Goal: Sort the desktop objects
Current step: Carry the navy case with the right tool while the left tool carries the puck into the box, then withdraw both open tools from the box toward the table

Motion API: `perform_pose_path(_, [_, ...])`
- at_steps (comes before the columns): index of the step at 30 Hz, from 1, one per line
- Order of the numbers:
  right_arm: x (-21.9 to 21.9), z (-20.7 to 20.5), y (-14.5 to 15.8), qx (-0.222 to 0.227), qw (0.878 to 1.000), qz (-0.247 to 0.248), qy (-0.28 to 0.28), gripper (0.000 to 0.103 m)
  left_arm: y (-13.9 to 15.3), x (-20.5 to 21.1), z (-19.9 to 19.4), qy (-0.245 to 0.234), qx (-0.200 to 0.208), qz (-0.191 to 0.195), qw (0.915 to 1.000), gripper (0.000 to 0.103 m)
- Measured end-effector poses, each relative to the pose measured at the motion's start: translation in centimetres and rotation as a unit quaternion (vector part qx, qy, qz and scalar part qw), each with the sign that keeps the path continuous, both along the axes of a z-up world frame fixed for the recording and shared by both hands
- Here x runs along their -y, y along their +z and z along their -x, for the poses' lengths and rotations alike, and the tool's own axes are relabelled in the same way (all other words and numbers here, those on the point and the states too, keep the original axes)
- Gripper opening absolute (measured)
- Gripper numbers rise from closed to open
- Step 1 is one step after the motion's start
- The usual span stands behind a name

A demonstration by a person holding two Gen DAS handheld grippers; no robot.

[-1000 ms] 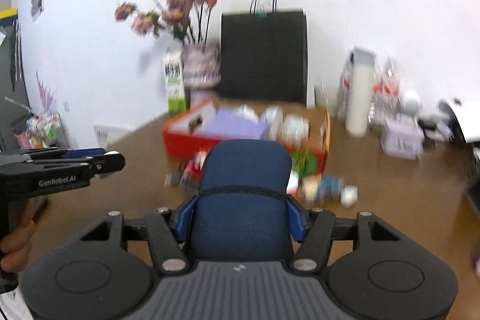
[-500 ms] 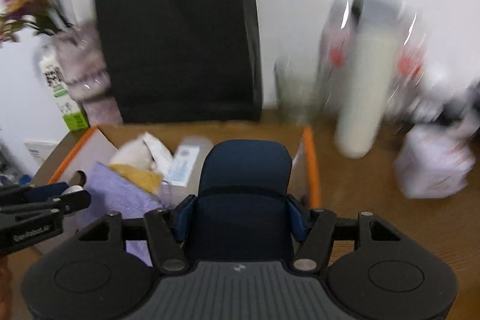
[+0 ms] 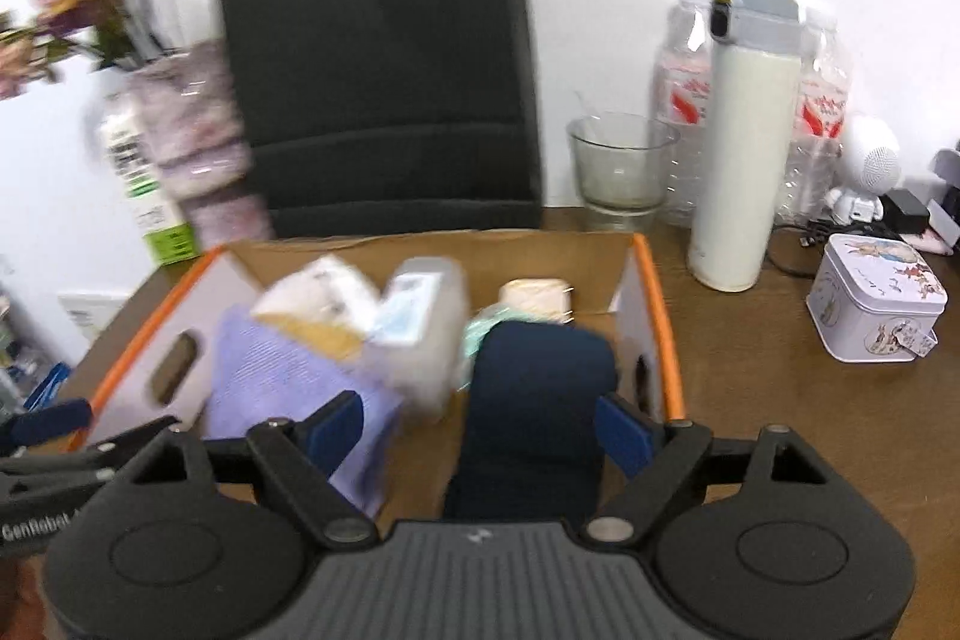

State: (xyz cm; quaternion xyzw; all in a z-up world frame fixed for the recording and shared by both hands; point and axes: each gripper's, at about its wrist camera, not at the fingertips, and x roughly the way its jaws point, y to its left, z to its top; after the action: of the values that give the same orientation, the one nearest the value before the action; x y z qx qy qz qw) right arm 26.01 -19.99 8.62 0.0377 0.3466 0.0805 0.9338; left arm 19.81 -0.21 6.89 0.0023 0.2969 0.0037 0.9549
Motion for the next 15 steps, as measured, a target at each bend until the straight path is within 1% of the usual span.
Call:
perform_pose_path(1, [-0.4,1.1,0.2,0.005,1.0,0.007,0.008,0.085,0.2,0.1,1.0,-0.006,0.001,-0.002,1.0,0.103])
perform_pose_path(4, [-1.5,5.2,1.0,0.028,0.999,0.031,0.019,0.087,1.0,-0.1,4.0,-0.021,0.007,0.017,0.9996,0.103])
perform_pose_path(5, [-1.6,6.5,1.2,0.035,0.999,0.034,0.023,0.086,1.2,-0.2,5.2,-0.021,0.011,0.022,0.9995,0.103])
perform_pose_path(7, [-1.8,9.4,1.3,0.047,0.998,0.031,0.014,0.088,1.4,-0.6,7.3,-0.018,0.013,0.031,0.9993,0.103])
perform_pose_path(8, [-1.7,10.7,1.2,0.047,0.998,0.029,0.018,0.088,1.3,-0.9,8.3,-0.018,0.011,0.037,0.9991,0.103])
perform_pose_path(10, [-1.4,13.4,0.9,0.047,0.998,0.022,0.035,0.089,0.8,-1.2,11.1,-0.02,0.011,0.047,0.9986,0.103])
perform_pose_path(11, [-1.1,14.9,0.6,0.052,0.998,0.014,0.033,0.09,0.4,-1.4,12.4,-0.023,0.012,0.05,0.9984,0.103])
perform_pose_path(12, [-0.9,16.5,0.3,0.055,0.998,0.01,0.033,0.092,-0.1,-1.5,13.9,-0.026,0.013,0.051,0.9983,0.103])
perform_pose_path(15, [-0.6,21.0,-1.2,0.058,0.997,0.008,0.046,0.092,-1.7,-1.9,17.9,-0.02,0.015,0.047,0.9986,0.103])
